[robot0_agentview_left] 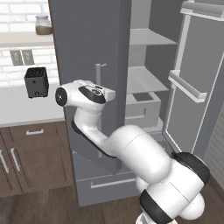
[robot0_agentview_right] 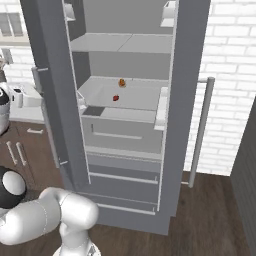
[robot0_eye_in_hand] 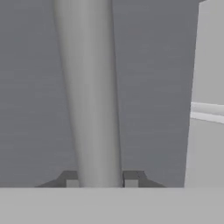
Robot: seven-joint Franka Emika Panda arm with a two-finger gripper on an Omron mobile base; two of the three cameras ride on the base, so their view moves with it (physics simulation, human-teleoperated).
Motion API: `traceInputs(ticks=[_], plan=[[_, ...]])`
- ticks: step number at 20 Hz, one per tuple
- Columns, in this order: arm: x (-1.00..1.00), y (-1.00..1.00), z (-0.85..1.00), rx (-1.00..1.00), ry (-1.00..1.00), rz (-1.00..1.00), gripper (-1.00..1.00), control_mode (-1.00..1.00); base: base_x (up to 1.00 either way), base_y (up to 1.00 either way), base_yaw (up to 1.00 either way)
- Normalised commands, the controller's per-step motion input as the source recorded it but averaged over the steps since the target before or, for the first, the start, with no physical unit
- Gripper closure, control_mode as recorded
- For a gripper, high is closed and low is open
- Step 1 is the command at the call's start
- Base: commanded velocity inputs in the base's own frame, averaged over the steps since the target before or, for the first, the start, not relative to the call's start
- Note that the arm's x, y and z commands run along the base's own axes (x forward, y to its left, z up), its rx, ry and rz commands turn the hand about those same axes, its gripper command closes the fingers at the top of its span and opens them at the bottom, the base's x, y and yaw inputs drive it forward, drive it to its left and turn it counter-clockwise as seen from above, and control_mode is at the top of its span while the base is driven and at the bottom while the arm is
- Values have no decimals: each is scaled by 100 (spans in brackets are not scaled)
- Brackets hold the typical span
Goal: Take the strawberry from the fridge and place it on top of the pancake, located on the dining counter.
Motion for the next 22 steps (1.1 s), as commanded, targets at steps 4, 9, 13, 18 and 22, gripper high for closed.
traceInputs(ticks=[4,9,13,18,22], plan=[[-30,72,0,0,-9,-25,-100,-100,0,0,0],[-3,29,-13,0,-1,-10,-100,-100,0,0,0],[0,26,-12,7,2,0,-100,-100,0,0,0],[6,11,1,19,5,1,-100,-100,0,0,0],[-7,32,1,12,13,2,-100,-100,0,0,0]])
